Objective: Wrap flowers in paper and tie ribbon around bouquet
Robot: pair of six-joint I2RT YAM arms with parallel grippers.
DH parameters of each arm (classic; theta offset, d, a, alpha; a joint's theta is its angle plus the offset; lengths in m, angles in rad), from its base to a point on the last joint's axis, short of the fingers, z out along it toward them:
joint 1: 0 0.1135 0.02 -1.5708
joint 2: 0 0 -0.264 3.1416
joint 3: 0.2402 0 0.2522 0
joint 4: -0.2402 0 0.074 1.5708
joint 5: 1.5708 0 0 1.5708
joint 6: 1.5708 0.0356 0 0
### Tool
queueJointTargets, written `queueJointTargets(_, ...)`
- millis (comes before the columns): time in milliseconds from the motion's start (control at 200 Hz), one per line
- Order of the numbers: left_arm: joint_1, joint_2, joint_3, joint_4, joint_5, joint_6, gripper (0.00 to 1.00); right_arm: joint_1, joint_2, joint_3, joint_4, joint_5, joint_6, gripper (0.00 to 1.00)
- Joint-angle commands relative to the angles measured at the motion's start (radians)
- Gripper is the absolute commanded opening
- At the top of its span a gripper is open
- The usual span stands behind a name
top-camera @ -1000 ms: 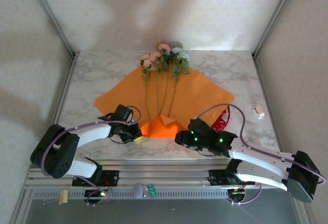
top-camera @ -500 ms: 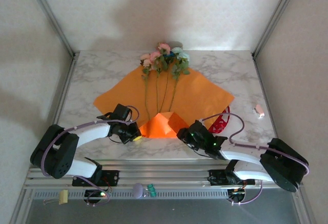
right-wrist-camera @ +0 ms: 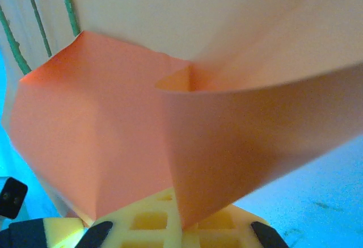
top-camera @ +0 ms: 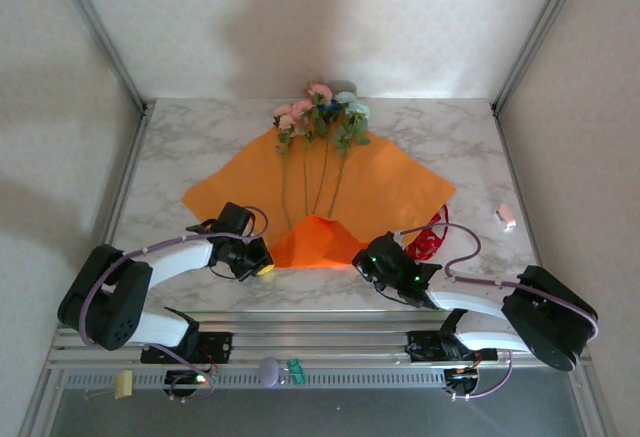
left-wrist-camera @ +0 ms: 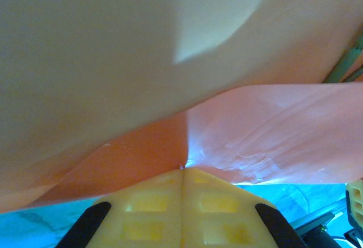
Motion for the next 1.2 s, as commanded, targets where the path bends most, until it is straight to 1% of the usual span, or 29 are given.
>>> queueJointTargets(0, 0.02, 0.024, -0.024, -0.044, -0.07, 0.002, 0.06, -0.016, -0.039, 0.023, -0.103, 0.084, 0.062, 0.02)
queueJointTargets(55, 0.021, 0.03, -0.024, -0.039, -0.068, 0.002, 0.06, -0.018, -0.044, 0.023, -0.108, 0.081, 0.079, 0.16)
queueJointTargets(115, 0.021, 0.036, -0.022, -0.035, -0.065, 0.002, 0.06, -0.019, -0.036, 0.019, -0.086, 0.073, 0.102, 0.27)
queueJointTargets(240, 0.022, 0.046, -0.011, -0.039, -0.064, 0.005, 0.05, -0.02, 0.006, 0.008, -0.031, 0.054, 0.151, 0.38)
queueJointTargets(315, 0.023, 0.047, -0.007, -0.04, -0.064, 0.007, 0.05, -0.022, 0.002, -0.004, -0.026, 0.077, 0.169, 0.41)
queueJointTargets(350, 0.023, 0.046, -0.006, -0.043, -0.064, 0.007, 0.05, -0.027, 0.0, -0.006, -0.03, 0.082, 0.177, 0.39)
queueJointTargets(385, 0.023, 0.044, -0.006, -0.044, -0.064, 0.008, 0.05, -0.033, -0.002, -0.011, -0.029, 0.084, 0.187, 0.36)
queueJointTargets(440, 0.023, 0.045, -0.004, -0.045, -0.064, 0.01, 0.05, -0.036, -0.011, -0.014, -0.047, 0.09, 0.203, 0.26)
queueJointTargets(516, 0.023, 0.048, -0.002, -0.047, -0.065, 0.014, 0.05, -0.038, -0.042, -0.015, -0.085, 0.112, 0.209, 0.24)
queueJointTargets(586, 0.023, 0.051, 0.002, -0.047, -0.067, 0.016, 0.05, -0.038, -0.073, -0.017, -0.137, 0.134, 0.224, 0.13)
queueJointTargets(651, 0.024, 0.054, 0.009, -0.049, -0.072, 0.014, 0.06, -0.038, -0.097, -0.03, -0.154, 0.151, 0.253, 0.01)
queueJointTargets(681, 0.024, 0.049, 0.016, -0.055, -0.078, 0.013, 0.07, -0.037, -0.104, -0.035, -0.161, 0.157, 0.271, 0.0)
queueJointTargets(726, 0.024, 0.031, 0.034, -0.073, -0.087, 0.004, 0.14, -0.037, -0.109, -0.044, -0.154, 0.161, 0.297, 0.0)
queueJointTargets(761, 0.022, 0.008, 0.047, -0.09, -0.088, -0.017, 0.25, -0.038, -0.11, -0.046, -0.15, 0.16, 0.321, 0.0)
queueJointTargets(776, 0.019, -0.012, 0.052, -0.097, -0.087, -0.027, 0.28, -0.037, -0.108, -0.046, -0.149, 0.159, 0.332, 0.0)
queueJointTargets(781, 0.019, -0.018, 0.054, -0.1, -0.087, -0.027, 0.31, -0.037, -0.108, -0.046, -0.148, 0.159, 0.335, 0.0)
queueJointTargets(806, 0.012, -0.042, 0.064, -0.114, -0.085, -0.054, 0.36, -0.038, -0.106, -0.044, -0.145, 0.156, 0.351, 0.0)
queueJointTargets(826, 0.005, -0.064, 0.073, -0.127, -0.085, -0.075, 0.44, -0.038, -0.106, -0.041, -0.146, 0.155, 0.363, 0.0)
queueJointTargets(846, -0.001, -0.094, 0.081, -0.145, -0.085, -0.097, 0.49, -0.038, -0.105, -0.035, -0.152, 0.15, 0.376, 0.0)
queueJointTargets(866, -0.009, -0.118, 0.086, -0.161, -0.084, -0.124, 0.52, -0.038, -0.104, -0.028, -0.164, 0.147, 0.389, 0.0)
queueJointTargets(916, -0.032, -0.192, 0.087, -0.183, -0.075, -0.198, 0.54, -0.038, -0.107, -0.007, -0.203, 0.144, 0.422, 0.0)
queueJointTargets(966, -0.061, -0.265, 0.07, -0.174, -0.059, -0.287, 0.53, -0.038, -0.111, 0.012, -0.247, 0.142, 0.461, 0.0)
queueJointTargets(996, -0.081, -0.298, 0.053, -0.152, -0.053, -0.365, 0.51, -0.038, -0.115, 0.018, -0.273, 0.141, 0.482, 0.0)
queueJointTargets(1071, -0.15, -0.359, 0.01, -0.041, -0.044, -0.514, 0.45, -0.037, -0.124, 0.024, -0.304, 0.144, 0.507, 0.0)
queueJointTargets(1096, -0.172, -0.361, -0.002, 0.015, -0.041, -0.569, 0.43, -0.038, -0.127, 0.024, -0.312, 0.143, 0.51, 0.0)
queueJointTargets(1141, -0.209, -0.332, -0.016, 0.127, -0.034, -0.625, 0.39, -0.039, -0.128, 0.024, -0.32, 0.141, 0.516, 0.0)
queueJointTargets(1191, -0.241, -0.258, 0.005, 0.21, -0.016, -0.622, 0.37, -0.037, -0.123, 0.021, -0.323, 0.133, 0.516, 0.0)
